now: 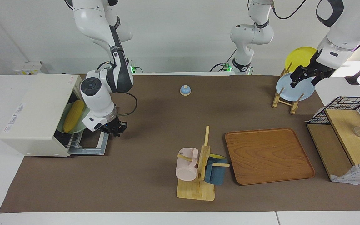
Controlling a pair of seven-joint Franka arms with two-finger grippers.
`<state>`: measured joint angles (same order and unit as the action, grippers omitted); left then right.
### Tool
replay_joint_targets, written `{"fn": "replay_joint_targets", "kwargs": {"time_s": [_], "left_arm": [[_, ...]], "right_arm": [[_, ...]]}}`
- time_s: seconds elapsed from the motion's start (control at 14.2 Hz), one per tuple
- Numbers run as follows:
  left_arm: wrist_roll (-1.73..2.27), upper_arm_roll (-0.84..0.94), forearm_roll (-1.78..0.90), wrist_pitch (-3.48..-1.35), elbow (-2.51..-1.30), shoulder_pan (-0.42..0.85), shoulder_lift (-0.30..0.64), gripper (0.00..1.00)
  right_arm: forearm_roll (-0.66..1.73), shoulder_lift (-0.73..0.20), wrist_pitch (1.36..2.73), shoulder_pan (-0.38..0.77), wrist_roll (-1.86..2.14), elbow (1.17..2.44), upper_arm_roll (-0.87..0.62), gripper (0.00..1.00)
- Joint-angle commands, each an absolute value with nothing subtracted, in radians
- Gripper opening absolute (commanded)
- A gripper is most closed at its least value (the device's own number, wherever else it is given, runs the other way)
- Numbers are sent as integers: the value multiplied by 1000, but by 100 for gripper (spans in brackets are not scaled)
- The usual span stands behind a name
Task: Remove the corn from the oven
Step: 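Grasp the oven door handle with the right gripper and pull it open, then reach the right gripper into the oven and grasp the green plate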
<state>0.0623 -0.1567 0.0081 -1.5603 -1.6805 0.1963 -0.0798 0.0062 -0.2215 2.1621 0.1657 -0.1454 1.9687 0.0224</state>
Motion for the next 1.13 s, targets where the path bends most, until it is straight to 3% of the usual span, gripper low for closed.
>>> {"fn": "replay_joint_targets", "kwargs": {"time_s": [0.0, 0.14, 0.35, 0.7, 0.85, 1.06], "left_arm": [[52, -155, 17, -1537, -1663, 190, -78, 100], [51, -155, 17, -1537, -1663, 190, -78, 100], [52, -155, 17, -1537, -1663, 190, -78, 100], [52, -155, 17, -1537, -1663, 190, -78, 100], [52, -155, 17, -1537, -1663, 190, -78, 100], [52, -155, 17, -1537, -1663, 190, -78, 100]], "right_arm": [[28, -144, 2021, 103, -150, 1963, 32, 55], [25, -117, 1922, 66, -158, 1968, 34, 54], [12, -115, 1907, 11, -153, 1980, 34, 53], [8, -94, 2034, -17, -118, 2075, 34, 50], [-35, -94, 2034, -17, -94, 2077, 34, 45], [-55, -87, 2036, -15, -91, 2105, 34, 29]]}}
